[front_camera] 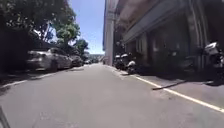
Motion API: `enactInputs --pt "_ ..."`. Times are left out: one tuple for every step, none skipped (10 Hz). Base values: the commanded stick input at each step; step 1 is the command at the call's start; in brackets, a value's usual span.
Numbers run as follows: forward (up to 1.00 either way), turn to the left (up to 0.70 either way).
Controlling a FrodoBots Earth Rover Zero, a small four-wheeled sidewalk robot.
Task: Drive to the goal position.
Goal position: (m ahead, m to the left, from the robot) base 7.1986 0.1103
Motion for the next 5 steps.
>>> enactInputs --pt "0.45 0.0" --pt "0.45 0.0" --pt "0.45 0.0" --pt "0.45 0.0" --pt "0.45 0.0"
